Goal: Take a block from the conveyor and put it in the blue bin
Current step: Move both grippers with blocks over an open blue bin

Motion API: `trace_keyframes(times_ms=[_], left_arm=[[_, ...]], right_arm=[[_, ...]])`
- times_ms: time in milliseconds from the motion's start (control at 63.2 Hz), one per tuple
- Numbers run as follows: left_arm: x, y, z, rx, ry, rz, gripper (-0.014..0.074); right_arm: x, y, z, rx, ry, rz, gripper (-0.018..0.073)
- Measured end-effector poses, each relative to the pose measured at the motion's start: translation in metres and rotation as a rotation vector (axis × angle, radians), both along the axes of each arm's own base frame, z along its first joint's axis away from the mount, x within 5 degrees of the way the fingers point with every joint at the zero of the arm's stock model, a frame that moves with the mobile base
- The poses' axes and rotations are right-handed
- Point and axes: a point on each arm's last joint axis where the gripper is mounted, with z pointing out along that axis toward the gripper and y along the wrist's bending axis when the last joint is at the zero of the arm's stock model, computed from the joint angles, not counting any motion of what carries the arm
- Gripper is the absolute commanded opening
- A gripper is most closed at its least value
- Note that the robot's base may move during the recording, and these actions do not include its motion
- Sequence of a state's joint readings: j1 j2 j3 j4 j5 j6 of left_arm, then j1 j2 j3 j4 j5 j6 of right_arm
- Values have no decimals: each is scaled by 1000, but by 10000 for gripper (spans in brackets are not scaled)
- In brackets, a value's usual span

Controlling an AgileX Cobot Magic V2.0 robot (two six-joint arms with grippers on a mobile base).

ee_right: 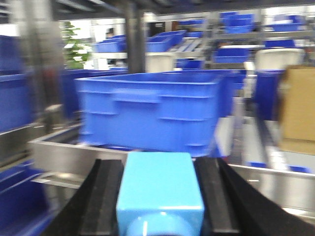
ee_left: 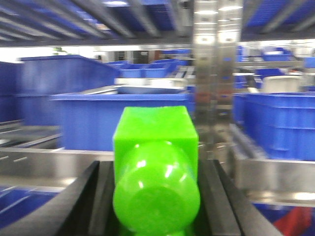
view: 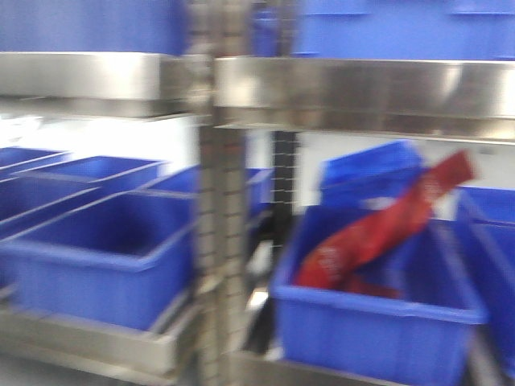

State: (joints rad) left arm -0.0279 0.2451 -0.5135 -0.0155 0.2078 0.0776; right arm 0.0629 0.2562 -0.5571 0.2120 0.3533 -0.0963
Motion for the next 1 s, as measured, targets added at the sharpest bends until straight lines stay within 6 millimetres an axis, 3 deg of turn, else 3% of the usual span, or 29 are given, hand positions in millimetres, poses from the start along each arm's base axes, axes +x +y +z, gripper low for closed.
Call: trace_keyframes(times_ms=[997], left_arm=[[0,0,0,0,0,0,-111]], right_arm=[[0,0,0,0,0,0,-154]])
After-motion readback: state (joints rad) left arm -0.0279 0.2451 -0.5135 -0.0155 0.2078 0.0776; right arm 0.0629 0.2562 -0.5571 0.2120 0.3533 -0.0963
